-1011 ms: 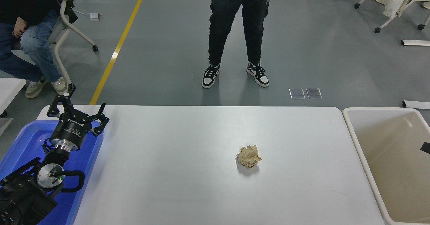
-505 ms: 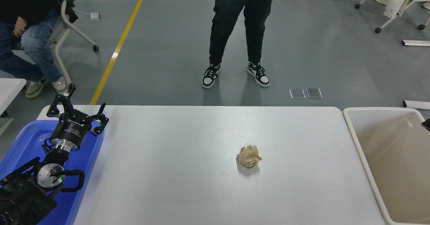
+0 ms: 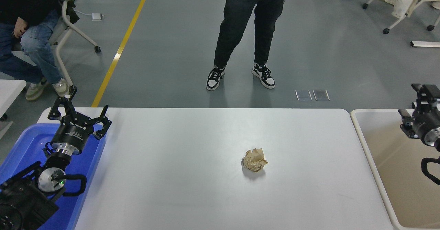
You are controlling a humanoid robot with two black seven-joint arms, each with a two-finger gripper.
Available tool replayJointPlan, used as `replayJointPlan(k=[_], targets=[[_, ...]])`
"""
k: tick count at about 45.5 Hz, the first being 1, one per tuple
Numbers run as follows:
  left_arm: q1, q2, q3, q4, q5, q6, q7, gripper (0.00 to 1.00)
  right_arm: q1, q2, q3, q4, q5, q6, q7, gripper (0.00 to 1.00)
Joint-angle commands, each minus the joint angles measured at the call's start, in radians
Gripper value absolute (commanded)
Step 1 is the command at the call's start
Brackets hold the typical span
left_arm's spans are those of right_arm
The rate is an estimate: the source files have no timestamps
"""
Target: Clean the table surface
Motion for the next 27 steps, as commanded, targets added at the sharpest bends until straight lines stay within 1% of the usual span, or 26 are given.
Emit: replayJointPlan(k=[1,7,12,17,23,27], targets=[[0.000,0.000,0.000,0.000,0.000,0.000,0.000,1.00,-0.031,0.093,0.122,0.077,0.046,0.010,0.019,0.99],[0.000,0.000,0.000,0.000,0.000,0.000,0.000,1.00,-0.034,0.153,0.145,0.069,0.065,0.028,0.124,0.99],[0.000,0.000,0.000,0.000,0.000,0.000,0.000,1.00,-0.048,0.193,0.133,0.057,0.065,0.038,0.178,0.99],[0.000,0.000,0.000,0.000,0.000,0.000,0.000,1.00,-0.056,0.220,0.131,0.056,0.065,0.039,0.204,0.99],[0.000,0.000,0.000,0.000,0.000,0.000,0.000,1.00,-0.054,0.222,0.127,0.060,0.068,0.042,0.204,0.99],[0.000,0.000,0.000,0.000,0.000,0.000,0.000,1.00,-0.040,0.214,0.061,0.076,0.068,0.038,0.197,0.99]])
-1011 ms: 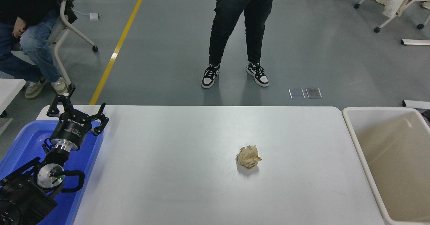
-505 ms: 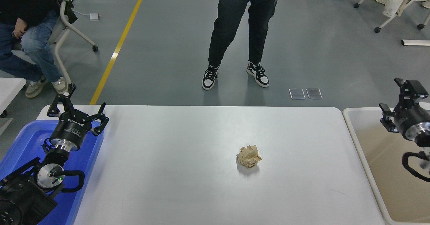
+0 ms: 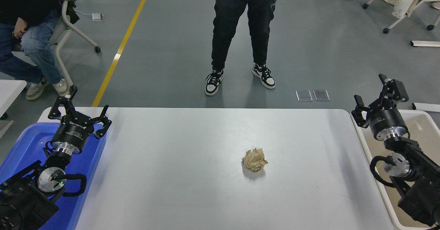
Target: Clean the table surface
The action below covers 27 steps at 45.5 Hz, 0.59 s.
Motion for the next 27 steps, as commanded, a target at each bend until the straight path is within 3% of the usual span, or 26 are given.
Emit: replayJointPlan(k=[1,12,27], targets=[[0.000,0.000,0.000,0.000,0.000,0.000,0.000,1.00,0.014,0.020,-0.088,0.017,0.007,-0.004,0.020,0.99],[0.000,-0.001,0.000,0.000,0.000,0.000,0.000,1.00,0.126,-0.015,-0.359,0.103,0.015,-0.062,-0.198,0.99],[0.000,-0.001,0.000,0.000,0.000,0.000,0.000,1.00,0.307,-0.158,-0.721,0.315,0.000,-0.074,-0.256,0.99]])
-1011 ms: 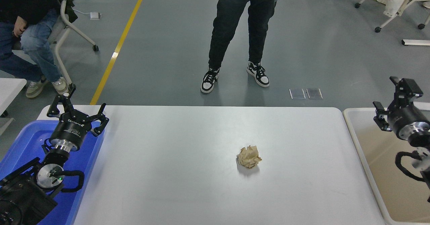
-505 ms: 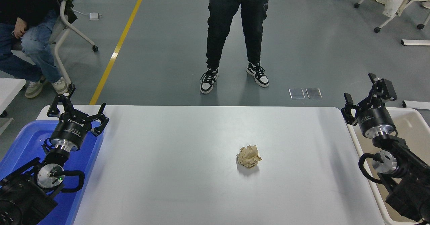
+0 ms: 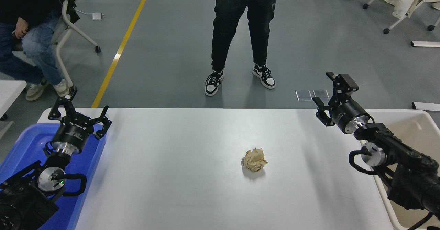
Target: Clean the table surface
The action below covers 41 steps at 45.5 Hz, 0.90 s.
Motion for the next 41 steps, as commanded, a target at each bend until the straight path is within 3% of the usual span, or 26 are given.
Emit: replayJointPlan(k=[1,5,19,27,41], targets=[[-0.001,0.001,0.000,0.000,0.000,0.000,0.000,1.00,0.124,-0.078,-0.255,0.131,-0.012,-0.011,-0.059,0.99],[0.000,0.001,0.000,0.000,0.000,0.000,0.000,1.00,0.140,-0.078,-0.301,0.163,-0.061,-0.009,-0.056,0.99],[0.000,-0.001,0.000,0.000,0.000,0.000,0.000,1.00,0.201,-0.059,-0.437,0.241,-0.538,-0.006,-0.056,0.99],[0.000,0.001,0.000,0.000,0.000,0.000,0.000,1.00,0.276,-0.042,-0.588,0.278,-0.682,-0.023,-0.053,0.99],[0.000,-0.001,0.000,0.000,0.000,-0.002,0.000,1.00,0.396,0.096,-0.864,0.266,-0.822,-0.262,-0.053,0.99]])
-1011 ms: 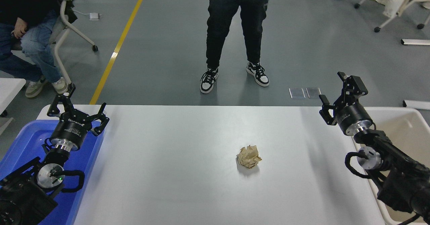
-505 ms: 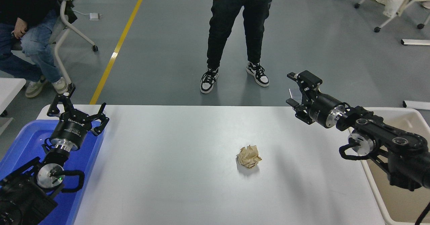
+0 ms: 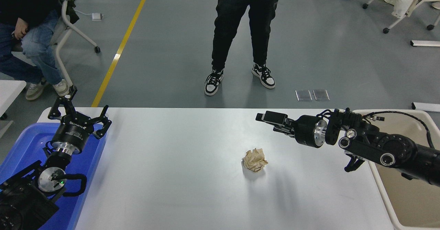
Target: Clean the table surface
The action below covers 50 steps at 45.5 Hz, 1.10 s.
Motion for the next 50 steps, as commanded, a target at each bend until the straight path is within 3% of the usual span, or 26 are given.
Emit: replayJointPlan(k=[1,20,50], targets=[[0.000,0.001,0.000,0.000,0.000,-0.001,0.000,1.00,0.104,0.118,-0.243,0.003,-0.127,-0.171,0.001,0.99],[0.000,0.001,0.000,0.000,0.000,-0.001,0.000,1.00,0.067,0.304,-0.498,-0.236,-0.201,-0.507,0.007,0.99],[0.000,0.001,0.000,0.000,0.000,-0.001,0.000,1.00,-0.068,0.399,-0.621,-0.436,-0.204,-0.628,0.022,0.99]])
